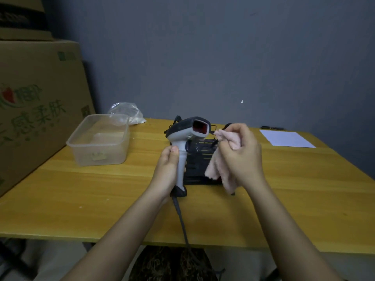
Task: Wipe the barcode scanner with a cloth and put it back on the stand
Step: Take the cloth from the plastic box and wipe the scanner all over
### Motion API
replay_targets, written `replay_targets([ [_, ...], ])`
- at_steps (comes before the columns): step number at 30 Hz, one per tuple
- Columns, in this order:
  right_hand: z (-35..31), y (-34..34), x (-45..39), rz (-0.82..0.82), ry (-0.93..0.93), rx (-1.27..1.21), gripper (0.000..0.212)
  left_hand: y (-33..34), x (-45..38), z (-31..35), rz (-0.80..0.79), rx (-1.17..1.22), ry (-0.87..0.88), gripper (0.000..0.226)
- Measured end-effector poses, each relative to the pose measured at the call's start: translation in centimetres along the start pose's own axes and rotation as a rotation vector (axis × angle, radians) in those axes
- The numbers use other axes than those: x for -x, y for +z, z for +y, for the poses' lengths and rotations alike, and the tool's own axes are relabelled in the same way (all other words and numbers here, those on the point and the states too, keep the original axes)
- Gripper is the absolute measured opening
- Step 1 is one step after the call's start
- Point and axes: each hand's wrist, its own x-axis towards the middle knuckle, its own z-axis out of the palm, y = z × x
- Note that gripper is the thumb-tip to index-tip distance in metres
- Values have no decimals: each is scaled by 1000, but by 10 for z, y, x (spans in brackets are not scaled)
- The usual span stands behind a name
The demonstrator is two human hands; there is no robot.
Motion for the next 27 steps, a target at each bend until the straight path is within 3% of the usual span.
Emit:
replay_targets([
  [5, -12, 15, 0, 37, -350, 93, 11, 4, 3, 1, -26, -13, -7, 37],
  [8, -7, 23, -2, 57, -524, 359, 12, 4, 4, 1, -28, -16, -7, 37],
  [12, 1, 24, -5, 71, -639, 707, 5, -3, 2, -1, -15, -34, 4, 39],
  [15, 0, 20, -9, -41, -668, 830, 11, -7, -1, 0, 3, -47, 5, 38],
  [17, -6, 13, -12, -196, -578, 748, 16, -10, -2, -1, 6, -56, 7, 37],
  [20, -6, -3, -25, -400, -231, 312, 18, -12, -3, 0, 10, -55, 24, 32],
  [23, 1, -11, -25, -173, -126, 128, 10, -14, -5, 2, 10, -55, 22, 29],
  [27, -5, 8, -3, 12, -369, 278, 13, -10, -4, 0, -15, -134, 53, 35],
])
